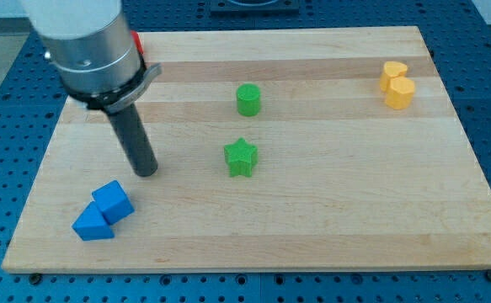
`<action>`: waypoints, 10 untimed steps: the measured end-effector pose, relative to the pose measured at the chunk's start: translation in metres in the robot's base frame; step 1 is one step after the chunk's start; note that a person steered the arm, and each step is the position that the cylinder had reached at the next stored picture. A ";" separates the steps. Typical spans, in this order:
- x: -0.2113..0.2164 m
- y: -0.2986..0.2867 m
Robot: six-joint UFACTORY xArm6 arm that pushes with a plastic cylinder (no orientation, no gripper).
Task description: Place the green star vertically below the yellow hexagon
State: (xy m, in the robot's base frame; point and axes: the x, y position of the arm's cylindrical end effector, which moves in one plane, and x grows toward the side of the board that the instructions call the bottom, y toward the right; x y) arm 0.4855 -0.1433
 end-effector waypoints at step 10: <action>0.018 0.355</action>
State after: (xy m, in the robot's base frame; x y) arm 0.5035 0.2114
